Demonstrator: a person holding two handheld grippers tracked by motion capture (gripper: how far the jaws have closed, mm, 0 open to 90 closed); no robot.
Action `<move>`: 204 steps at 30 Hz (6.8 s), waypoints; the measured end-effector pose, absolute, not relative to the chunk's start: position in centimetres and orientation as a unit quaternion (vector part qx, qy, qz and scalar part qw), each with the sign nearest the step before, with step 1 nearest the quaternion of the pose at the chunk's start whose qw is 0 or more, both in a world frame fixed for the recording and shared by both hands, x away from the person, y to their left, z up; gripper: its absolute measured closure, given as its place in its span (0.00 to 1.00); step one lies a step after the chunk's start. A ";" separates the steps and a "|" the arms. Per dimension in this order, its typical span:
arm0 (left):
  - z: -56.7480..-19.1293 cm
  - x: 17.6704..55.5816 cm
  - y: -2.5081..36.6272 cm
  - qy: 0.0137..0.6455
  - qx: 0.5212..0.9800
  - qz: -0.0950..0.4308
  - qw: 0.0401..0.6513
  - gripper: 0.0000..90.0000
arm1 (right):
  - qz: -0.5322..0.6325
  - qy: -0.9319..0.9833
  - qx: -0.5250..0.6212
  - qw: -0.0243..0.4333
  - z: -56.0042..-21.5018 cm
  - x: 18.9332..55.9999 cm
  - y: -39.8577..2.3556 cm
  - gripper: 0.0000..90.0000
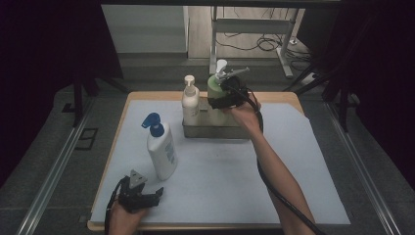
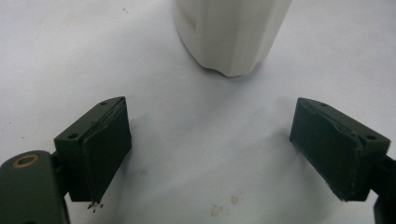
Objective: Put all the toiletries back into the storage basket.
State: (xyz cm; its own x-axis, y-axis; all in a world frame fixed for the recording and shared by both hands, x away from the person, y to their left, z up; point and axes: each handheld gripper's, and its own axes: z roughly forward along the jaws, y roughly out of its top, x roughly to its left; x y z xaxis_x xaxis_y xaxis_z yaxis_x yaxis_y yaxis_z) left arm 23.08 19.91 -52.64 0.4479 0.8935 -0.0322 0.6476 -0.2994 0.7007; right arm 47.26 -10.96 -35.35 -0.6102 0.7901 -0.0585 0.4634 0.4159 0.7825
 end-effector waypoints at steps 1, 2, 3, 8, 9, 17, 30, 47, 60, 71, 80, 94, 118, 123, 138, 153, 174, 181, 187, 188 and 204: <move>-52.6 23.1 19.9 0.491 0.784 0.186 0.330 0.14 | 0.377 0.815 0.385 0.214 -35.5 47.3 -11.0 0.15; -52.6 23.1 19.9 0.491 0.784 0.186 0.330 0.13 | 0.377 0.815 0.385 0.212 -35.6 47.3 -10.9 0.15; -52.6 23.1 19.9 0.491 0.784 0.186 0.330 0.14 | 0.377 0.816 0.385 0.211 -35.7 47.3 -10.9 0.15; -52.6 23.1 19.9 0.491 0.784 0.186 0.330 0.13 | 0.373 0.819 0.384 0.207 -36.2 47.3 -10.9 0.15; -52.6 23.1 19.9 0.491 0.785 0.186 0.330 0.14 | 0.372 0.819 0.385 0.206 -36.3 47.2 -10.8 0.15; -52.6 23.1 19.9 0.491 0.785 0.186 0.330 0.14 | 0.369 0.823 0.381 0.201 -37.1 47.3 -11.0 0.15; -52.6 23.1 19.9 0.491 0.785 0.186 0.329 0.14 | 0.356 0.830 0.384 0.192 -38.9 47.5 -11.1 0.15; -52.6 23.1 19.9 0.491 0.785 0.186 0.329 0.13 | 0.342 0.835 0.391 0.179 -40.8 47.8 -10.9 0.15; -52.6 23.1 19.9 0.491 0.785 0.187 0.329 0.13 | 0.351 0.832 0.390 0.178 -41.1 48.1 -10.9 0.14; -52.6 23.1 19.9 0.491 0.785 0.187 0.329 0.14 | 0.364 0.824 0.393 0.184 -41.3 47.9 -11.5 0.13; -52.6 23.1 19.9 0.491 0.785 0.187 0.329 0.14 | 0.372 0.823 0.387 0.184 -41.3 47.1 -12.2 0.13; -52.6 23.1 19.9 0.491 0.785 0.187 0.329 0.14 | 0.382 0.823 0.377 0.188 -41.3 44.9 -14.0 0.31; -52.6 23.1 19.9 0.491 0.785 0.187 0.329 0.14 | 0.350 0.809 0.429 0.197 -43.2 45.8 -17.6 0.83; -52.6 23.1 19.9 0.491 0.785 0.187 0.330 0.14 | 0.340 0.803 0.446 0.201 -43.7 46.7 -17.4 0.94; -52.6 23.1 19.9 0.491 0.784 0.187 0.330 0.14 | 0.352 0.794 0.455 0.197 -44.5 48.0 -15.9 1.00; -52.6 23.1 19.9 0.491 0.784 0.187 0.330 0.14 | 0.351 0.802 0.451 0.172 -45.5 48.1 -15.1 1.00; -52.6 23.1 19.9 0.491 0.784 0.187 0.329 0.13 | 0.349 0.814 0.431 0.173 -45.7 47.7 -13.4 1.00; -52.6 23.1 19.9 0.491 0.784 0.186 0.329 0.13 | 0.345 0.814 0.433 0.177 -45.5 47.5 -13.1 1.00; -52.6 23.1 19.9 0.491 0.785 0.187 0.329 0.13 | 0.350 0.814 0.431 0.173 -45.6 47.3 -13.3 1.00; -52.6 23.1 19.9 0.491 0.784 0.187 0.329 0.13 | 0.349 0.814 0.431 0.173 -45.6 47.3 -13.3 1.00; -52.6 23.1 19.9 0.491 0.784 0.187 0.329 0.13 | 0.349 0.827 0.405 0.176 -44.8 46.3 -14.2 0.73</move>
